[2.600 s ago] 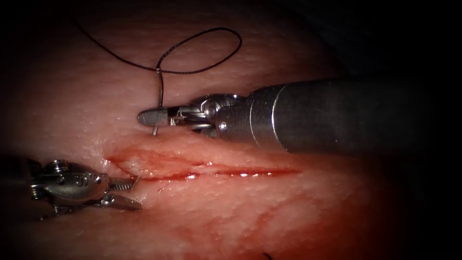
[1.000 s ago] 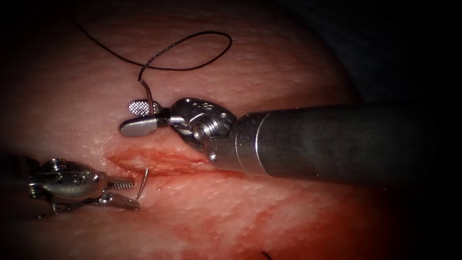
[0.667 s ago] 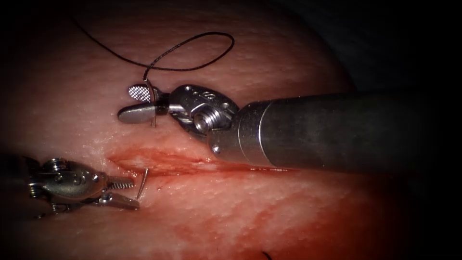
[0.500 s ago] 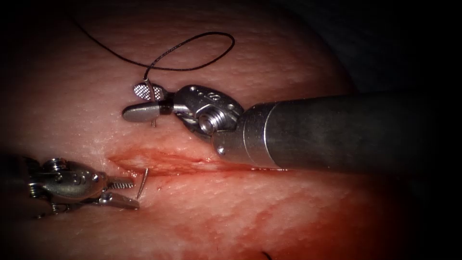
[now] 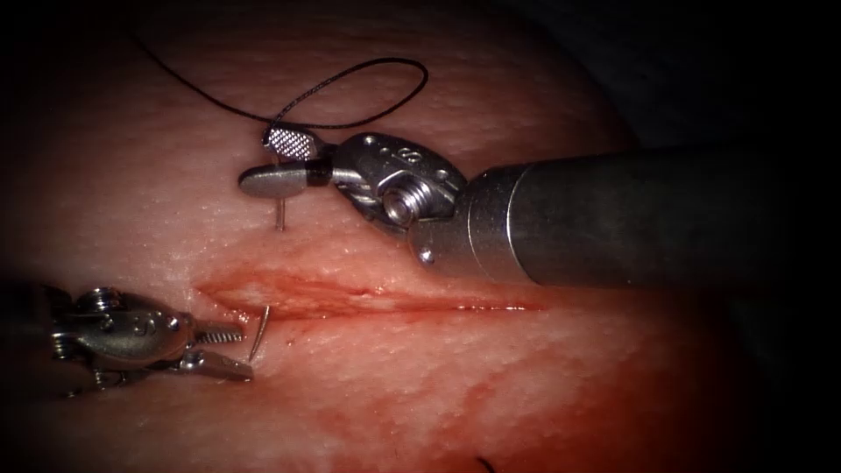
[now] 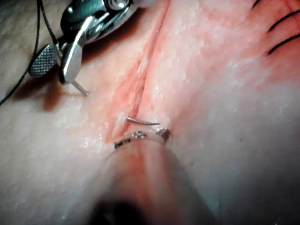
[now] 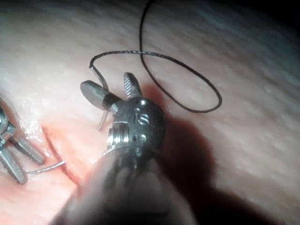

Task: Wound Closure
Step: With the right driver throw the needle through the skin above of the wound

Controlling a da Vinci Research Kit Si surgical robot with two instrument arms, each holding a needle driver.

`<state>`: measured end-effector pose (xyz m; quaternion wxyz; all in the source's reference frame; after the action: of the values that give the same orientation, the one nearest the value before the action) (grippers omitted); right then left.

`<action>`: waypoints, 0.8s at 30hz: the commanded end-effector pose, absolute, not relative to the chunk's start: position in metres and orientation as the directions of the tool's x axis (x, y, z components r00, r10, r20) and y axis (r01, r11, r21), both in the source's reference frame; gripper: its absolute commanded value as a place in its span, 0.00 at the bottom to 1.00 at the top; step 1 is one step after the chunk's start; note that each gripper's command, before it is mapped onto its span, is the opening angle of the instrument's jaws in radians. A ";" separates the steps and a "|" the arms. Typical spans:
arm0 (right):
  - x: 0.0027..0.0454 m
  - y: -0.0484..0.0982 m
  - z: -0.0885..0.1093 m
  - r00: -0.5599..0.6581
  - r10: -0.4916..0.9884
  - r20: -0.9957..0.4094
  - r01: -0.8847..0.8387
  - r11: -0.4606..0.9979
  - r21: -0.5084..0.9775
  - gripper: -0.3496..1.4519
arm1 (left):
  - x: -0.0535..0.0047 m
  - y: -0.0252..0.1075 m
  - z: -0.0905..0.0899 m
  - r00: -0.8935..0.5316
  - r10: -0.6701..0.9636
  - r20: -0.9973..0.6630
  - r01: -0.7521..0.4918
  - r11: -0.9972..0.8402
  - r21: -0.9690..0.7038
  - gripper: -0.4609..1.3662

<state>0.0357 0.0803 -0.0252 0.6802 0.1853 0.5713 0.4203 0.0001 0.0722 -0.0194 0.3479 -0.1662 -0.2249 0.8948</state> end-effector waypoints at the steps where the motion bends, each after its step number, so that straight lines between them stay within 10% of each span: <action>1: 0.0356 0.080 -0.025 -0.006 0.784 -0.621 -0.358 0.579 0.733 0.57 | 0.0001 0.072 -0.019 -0.703 0.697 -0.141 -0.547 -0.657 -0.519 0.41; 3: 0.0356 0.080 -0.025 -0.006 0.784 -0.621 -0.359 0.578 0.733 0.00 | 0.0001 0.072 -0.019 -0.703 0.697 -0.141 -0.547 -0.657 -0.519 0.41; 24: 0.0366 0.077 -0.026 -0.220 0.969 0.110 -0.264 -0.167 0.950 0.00 | 0.0001 0.072 -0.019 -0.703 0.697 -0.141 -0.547 -0.657 -0.519 0.41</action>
<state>0.0367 0.0760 -0.0265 0.4723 0.4131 0.4324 0.6476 0.0001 0.0722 -0.0194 0.3475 -0.1664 -0.2251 0.8949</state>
